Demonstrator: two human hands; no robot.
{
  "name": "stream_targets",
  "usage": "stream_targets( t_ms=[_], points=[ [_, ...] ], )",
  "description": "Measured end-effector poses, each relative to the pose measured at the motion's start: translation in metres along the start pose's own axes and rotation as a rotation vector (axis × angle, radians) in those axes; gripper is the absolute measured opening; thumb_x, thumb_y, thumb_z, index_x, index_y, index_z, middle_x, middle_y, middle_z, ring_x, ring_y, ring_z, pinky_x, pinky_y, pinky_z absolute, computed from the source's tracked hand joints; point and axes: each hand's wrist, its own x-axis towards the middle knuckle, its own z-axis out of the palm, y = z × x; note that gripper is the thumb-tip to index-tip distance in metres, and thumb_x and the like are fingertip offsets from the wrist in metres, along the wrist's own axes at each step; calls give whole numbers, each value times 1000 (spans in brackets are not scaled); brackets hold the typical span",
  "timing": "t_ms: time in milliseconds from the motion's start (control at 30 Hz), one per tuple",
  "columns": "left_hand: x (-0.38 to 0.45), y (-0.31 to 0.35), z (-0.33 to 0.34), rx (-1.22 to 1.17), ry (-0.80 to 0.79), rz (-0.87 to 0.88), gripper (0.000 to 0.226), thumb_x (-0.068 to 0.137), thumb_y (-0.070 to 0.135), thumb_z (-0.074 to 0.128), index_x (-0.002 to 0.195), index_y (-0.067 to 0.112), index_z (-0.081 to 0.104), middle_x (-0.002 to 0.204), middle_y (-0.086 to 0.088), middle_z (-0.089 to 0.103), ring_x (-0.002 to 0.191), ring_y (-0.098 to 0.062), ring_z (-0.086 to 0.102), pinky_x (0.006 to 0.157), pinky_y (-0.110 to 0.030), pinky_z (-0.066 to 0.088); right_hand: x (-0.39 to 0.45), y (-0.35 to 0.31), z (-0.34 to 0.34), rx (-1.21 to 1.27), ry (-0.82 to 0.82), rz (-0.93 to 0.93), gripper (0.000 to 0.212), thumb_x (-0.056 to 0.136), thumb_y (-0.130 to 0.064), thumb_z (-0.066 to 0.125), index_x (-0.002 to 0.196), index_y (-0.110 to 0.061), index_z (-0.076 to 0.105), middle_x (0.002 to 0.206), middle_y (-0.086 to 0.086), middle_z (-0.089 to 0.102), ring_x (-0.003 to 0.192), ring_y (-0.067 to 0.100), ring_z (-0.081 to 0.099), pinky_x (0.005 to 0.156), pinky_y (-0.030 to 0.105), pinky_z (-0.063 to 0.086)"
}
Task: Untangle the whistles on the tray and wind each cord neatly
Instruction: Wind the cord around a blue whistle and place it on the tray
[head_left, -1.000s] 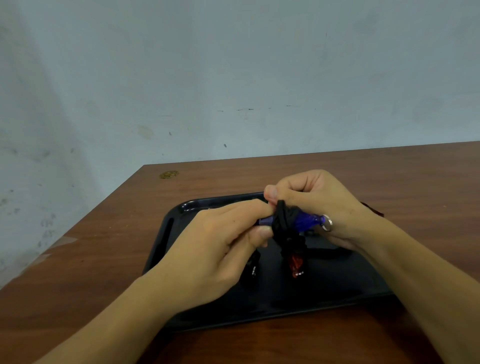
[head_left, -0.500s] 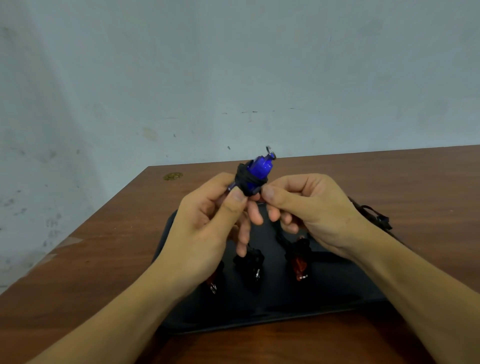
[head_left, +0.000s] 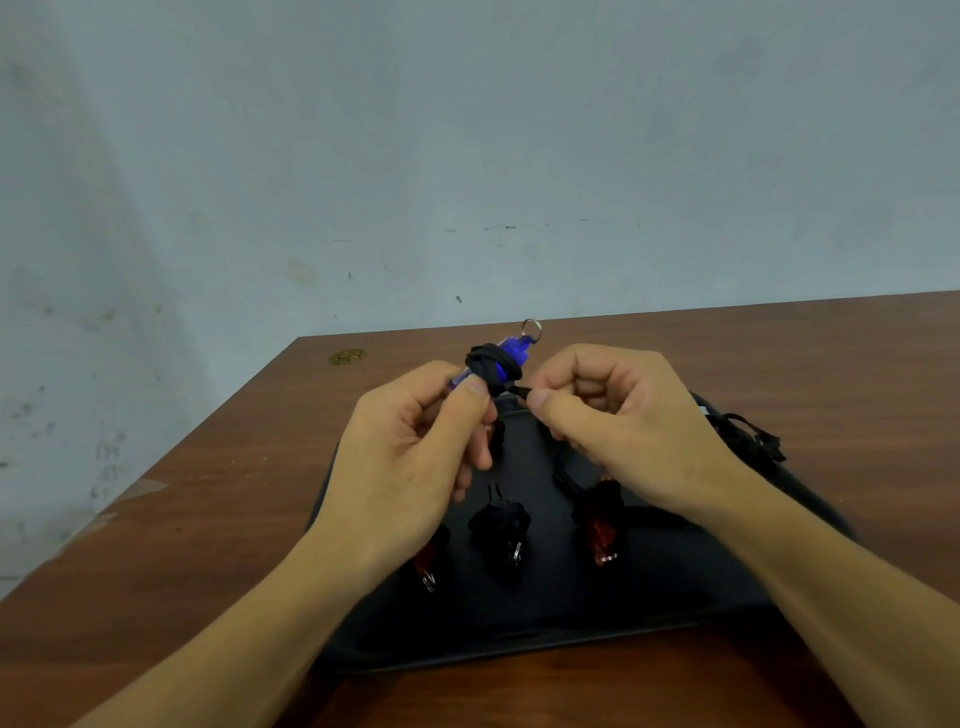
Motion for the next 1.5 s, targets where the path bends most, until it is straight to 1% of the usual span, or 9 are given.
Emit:
stream_targets(
  t_ms=[267,433,633,767,867,967,1300,1400,1500],
  points=[
    [-3,-5,-1,229,28,110,31,101,24,52,72,18,61,58,0,61,49,-7,53,53,-30,46,2,-3,4,119,110,23,21,89,-3,69,72,-15,71,50,-11,54,43,0,45,46,10,36],
    [-4,-1,1,361,69,174,35,98,36,50,70,16,55,56,-2,58,49,-17,54,49,-36,44,3,-2,9,284,103,113,22,85,-12,76,64,-21,74,49,3,44,46,18,30,45,28,22],
    [-4,-3,-1,379,40,147,35,93,44,49,72,17,55,62,-2,57,55,-22,54,52,-43,44,-2,-4,14,201,86,67,17,86,-3,72,72,-11,67,46,-11,54,37,0,45,43,8,35],
    [0,-4,-4,483,97,248,22,92,35,54,70,34,53,106,7,55,92,-10,58,70,-17,46,-3,-4,15,145,106,21,11,86,-6,72,77,-10,69,53,-9,56,42,1,46,45,9,37],
    [0,-3,-7,558,96,306,28,91,37,51,68,23,56,134,9,53,116,-12,57,88,-31,50,-5,-4,17,110,107,14,10,88,-7,71,79,-12,69,56,-7,58,42,1,48,46,10,38],
    [-3,-1,-7,660,62,383,35,94,36,48,68,15,58,139,8,56,118,-12,57,94,-27,45,-5,-6,18,104,123,42,12,92,-8,65,83,-14,66,59,-6,61,46,2,53,45,13,41],
    [-4,1,-4,575,32,456,19,92,36,57,87,17,57,115,5,58,106,-11,59,81,-26,49,-6,-7,19,97,85,101,18,102,-17,49,86,-18,58,59,-7,61,54,8,58,47,22,46],
    [-3,3,-7,452,70,360,32,82,50,63,99,32,43,102,16,54,95,-8,59,70,-27,50,-5,-5,19,106,47,90,24,104,-18,49,82,-20,58,58,-9,58,52,18,53,49,26,44],
    [-2,2,-8,519,-10,380,45,85,56,59,123,36,45,113,25,52,103,-1,57,80,-18,49,-4,-5,18,161,-31,83,25,105,-20,49,82,-19,59,59,-9,56,51,19,50,51,28,45]
  ],
)
